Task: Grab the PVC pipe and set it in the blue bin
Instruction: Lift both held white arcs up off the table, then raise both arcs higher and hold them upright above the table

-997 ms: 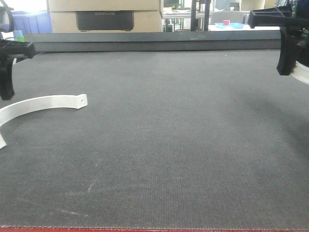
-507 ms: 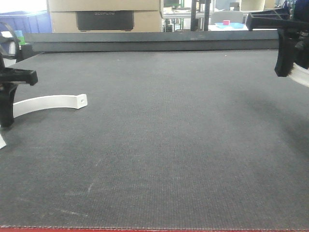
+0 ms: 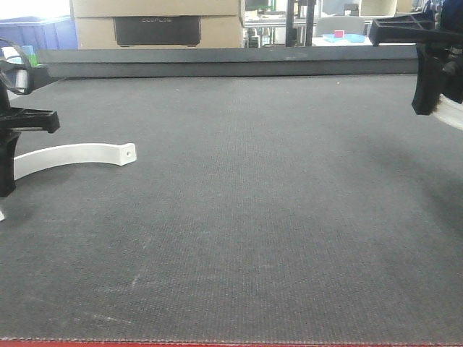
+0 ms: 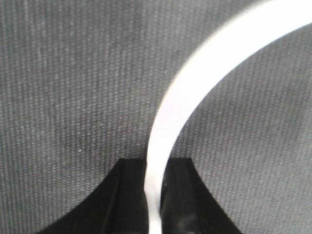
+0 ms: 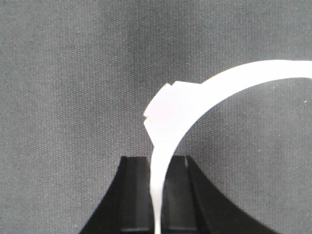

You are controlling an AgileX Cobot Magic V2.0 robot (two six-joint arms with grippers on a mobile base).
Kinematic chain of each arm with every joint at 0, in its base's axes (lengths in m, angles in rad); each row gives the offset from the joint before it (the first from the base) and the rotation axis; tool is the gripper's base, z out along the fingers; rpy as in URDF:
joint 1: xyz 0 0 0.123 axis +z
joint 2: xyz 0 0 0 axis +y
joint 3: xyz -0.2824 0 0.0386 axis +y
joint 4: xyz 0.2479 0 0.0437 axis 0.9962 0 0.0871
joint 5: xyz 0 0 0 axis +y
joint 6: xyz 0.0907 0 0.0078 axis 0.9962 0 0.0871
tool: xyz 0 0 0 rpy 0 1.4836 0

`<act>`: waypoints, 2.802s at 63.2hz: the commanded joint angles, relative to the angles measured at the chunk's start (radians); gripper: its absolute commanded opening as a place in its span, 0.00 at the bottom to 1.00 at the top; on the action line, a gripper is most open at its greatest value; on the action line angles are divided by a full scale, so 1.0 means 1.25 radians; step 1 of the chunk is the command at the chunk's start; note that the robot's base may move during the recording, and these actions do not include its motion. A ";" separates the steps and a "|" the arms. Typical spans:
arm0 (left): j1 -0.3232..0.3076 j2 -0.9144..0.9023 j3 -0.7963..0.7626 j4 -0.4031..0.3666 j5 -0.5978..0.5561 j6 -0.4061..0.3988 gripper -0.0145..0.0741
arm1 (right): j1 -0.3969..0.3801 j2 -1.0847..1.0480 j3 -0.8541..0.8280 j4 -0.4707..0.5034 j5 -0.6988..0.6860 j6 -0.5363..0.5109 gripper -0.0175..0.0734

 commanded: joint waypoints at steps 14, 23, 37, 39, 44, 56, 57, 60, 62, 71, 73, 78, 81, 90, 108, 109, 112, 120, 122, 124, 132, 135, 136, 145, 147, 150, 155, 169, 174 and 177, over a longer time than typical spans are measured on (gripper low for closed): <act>0.000 -0.055 -0.009 -0.022 0.059 0.002 0.04 | 0.000 -0.066 -0.004 -0.011 0.017 -0.006 0.01; 0.000 -0.140 -0.009 -0.033 0.063 0.003 0.04 | 0.000 -0.125 -0.004 -0.011 0.017 -0.006 0.01; 0.000 -0.287 -0.009 -0.035 0.078 0.003 0.04 | 0.000 -0.210 -0.004 -0.020 -0.003 -0.008 0.01; 0.000 -0.306 -0.009 -0.035 0.078 0.003 0.04 | 0.000 -0.223 -0.004 -0.021 -0.008 -0.008 0.01; 0.000 -0.355 -0.009 -0.035 0.066 0.003 0.04 | 0.000 -0.249 -0.004 -0.021 -0.025 -0.020 0.01; 0.000 -0.470 -0.002 -0.035 -0.076 0.005 0.04 | 0.000 -0.303 -0.002 -0.029 -0.072 -0.049 0.01; 0.000 -0.479 -0.001 -0.035 -0.093 0.005 0.04 | 0.000 -0.307 -0.002 -0.033 -0.076 -0.049 0.01; 0.000 -0.508 0.006 -0.035 -0.136 0.005 0.04 | 0.000 -0.319 0.002 -0.046 -0.089 -0.049 0.01; -0.001 -0.525 0.013 -0.035 -0.169 0.005 0.04 | 0.000 -0.331 0.007 -0.056 -0.102 -0.049 0.01; -0.012 -0.612 0.069 -0.035 -0.300 0.005 0.04 | 0.000 -0.404 0.081 -0.098 -0.227 -0.049 0.01; -0.016 -0.630 0.087 -0.035 -0.330 0.005 0.04 | 0.000 -0.423 0.105 -0.102 -0.263 -0.049 0.01; -0.023 -0.680 0.147 -0.035 -0.416 0.005 0.04 | 0.000 -0.478 0.173 -0.104 -0.357 -0.049 0.01; -0.023 -0.706 0.183 -0.035 -0.462 0.005 0.04 | 0.000 -0.508 0.208 -0.104 -0.409 -0.049 0.01; -0.023 -0.789 0.299 -0.035 -0.586 0.005 0.04 | 0.000 -0.607 0.312 -0.115 -0.523 -0.049 0.01; -0.023 -0.900 0.478 0.005 -0.701 0.005 0.04 | 0.000 -0.714 0.412 -0.141 -0.514 -0.049 0.01; -0.023 -0.902 0.483 0.005 -0.704 0.005 0.04 | 0.000 -0.717 0.412 -0.141 -0.514 -0.049 0.01; -0.023 -0.906 0.490 0.008 -0.714 0.005 0.04 | 0.000 -0.721 0.412 -0.141 -0.529 -0.049 0.01; -0.023 -0.906 0.490 0.008 -0.735 0.005 0.04 | 0.000 -0.723 0.412 -0.141 -0.570 -0.049 0.01; -0.023 -0.906 0.490 0.008 -0.745 0.005 0.04 | 0.000 -0.723 0.412 -0.141 -0.584 -0.049 0.01; -0.023 -0.906 0.490 0.008 -0.752 0.005 0.04 | 0.000 -0.723 0.412 -0.141 -0.593 -0.049 0.01; -0.023 -0.911 0.490 0.008 -0.758 0.005 0.04 | 0.000 -0.723 0.412 -0.141 -0.637 -0.049 0.01; -0.023 -0.923 0.490 0.008 -0.764 0.005 0.04 | 0.000 -0.723 0.412 -0.141 -0.656 -0.049 0.01; -0.023 -0.925 0.490 0.008 -0.769 0.005 0.04 | 0.000 -0.725 0.412 -0.140 -0.658 -0.049 0.01; -0.023 -0.969 0.503 0.008 -0.828 0.005 0.04 | 0.000 -0.750 0.412 -0.101 -0.659 -0.049 0.01; -0.023 -0.980 0.510 0.008 -0.840 0.005 0.04 | 0.000 -0.752 0.412 -0.097 -0.658 -0.049 0.01; -0.023 -0.998 0.519 0.008 -0.841 0.005 0.04 | 0.000 -0.755 0.412 -0.097 -0.658 -0.049 0.01; -0.023 -1.017 0.529 0.008 -0.817 0.005 0.04 | 0.000 -0.755 0.412 -0.097 -0.658 -0.049 0.01; -0.023 -1.025 0.529 0.008 -0.823 0.005 0.04 | 0.000 -0.755 0.412 -0.097 -0.658 -0.049 0.01; -0.023 -1.025 0.529 0.008 -0.823 0.005 0.04 | 0.000 -0.755 0.412 -0.097 -0.658 -0.049 0.01; -0.023 -1.025 0.529 0.008 -0.823 0.005 0.04 | 0.000 -0.755 0.412 -0.097 -0.658 -0.049 0.01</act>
